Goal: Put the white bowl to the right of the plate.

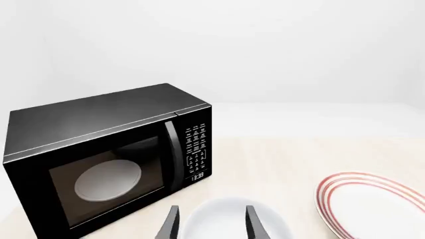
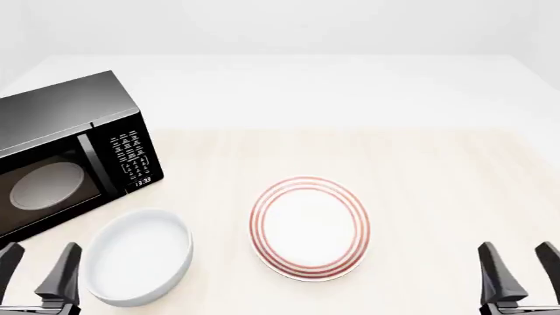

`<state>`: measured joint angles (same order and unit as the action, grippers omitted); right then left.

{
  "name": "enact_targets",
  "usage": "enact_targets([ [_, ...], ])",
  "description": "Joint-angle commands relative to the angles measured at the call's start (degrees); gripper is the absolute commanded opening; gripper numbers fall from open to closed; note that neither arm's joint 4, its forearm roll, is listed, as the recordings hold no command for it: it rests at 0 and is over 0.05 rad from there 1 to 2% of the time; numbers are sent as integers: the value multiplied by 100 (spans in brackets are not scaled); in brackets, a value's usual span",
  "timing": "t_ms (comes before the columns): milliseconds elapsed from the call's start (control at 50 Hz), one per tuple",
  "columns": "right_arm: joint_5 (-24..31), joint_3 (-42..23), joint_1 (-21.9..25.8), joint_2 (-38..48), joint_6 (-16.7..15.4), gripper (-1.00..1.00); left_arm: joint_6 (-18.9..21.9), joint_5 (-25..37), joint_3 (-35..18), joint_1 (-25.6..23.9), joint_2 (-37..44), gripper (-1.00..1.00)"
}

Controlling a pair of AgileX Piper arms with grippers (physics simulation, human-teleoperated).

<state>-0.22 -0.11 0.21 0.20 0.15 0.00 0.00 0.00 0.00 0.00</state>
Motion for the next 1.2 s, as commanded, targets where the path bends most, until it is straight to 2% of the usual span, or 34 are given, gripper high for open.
enact_targets([
  [20, 49, -24, -15, 27, -50, 100, 0, 0, 0, 0, 0, 100],
  [260, -92, -21, -38, 176, -98, 100, 0, 0, 0, 0, 0, 100],
  [400, -510, -107, -82, 752, -192, 100, 0, 0, 0, 0, 0, 100],
  [460, -636, -267, -114, 1047, -71, 100, 0, 0, 0, 0, 0, 100],
  [500, -759, -389, -26, 1334, -103, 100, 0, 0, 0, 0, 0, 100],
  [540, -780, -678, 99, 1626, 53, 100, 0, 0, 0, 0, 0, 100],
  [640, -942, -1184, 318, 2392, -77, 100, 0, 0, 0, 0, 0, 100],
  [660, -1037, -1302, 402, 2715, -64, 100, 0, 0, 0, 0, 0, 100],
  [740, -1051, -1709, 564, 3138, 17, 100, 0, 0, 0, 0, 0, 100],
  [780, -1207, -1915, 676, 3440, 350, 100, 0, 0, 0, 0, 0, 100],
  [820, -1235, -2077, 810, 3690, 275, 100, 0, 0, 0, 0, 0, 100],
  [880, -1236, -2352, 1086, 3822, 654, 100, 0, 0, 0, 0, 0, 100],
  [940, -1153, -2820, 1180, 4463, 276, 100, 0, 0, 0, 0, 0, 100],
  [1020, -1135, -3242, 1467, 4964, 246, 100, 0, 0, 0, 0, 0, 100],
  [1100, -1016, -3761, 1712, 5695, 362, 100, 0, 0, 0, 0, 0, 100],
  [1200, -912, -4178, 1871, 6309, 397, 100, 0, 0, 0, 0, 0, 100],
])
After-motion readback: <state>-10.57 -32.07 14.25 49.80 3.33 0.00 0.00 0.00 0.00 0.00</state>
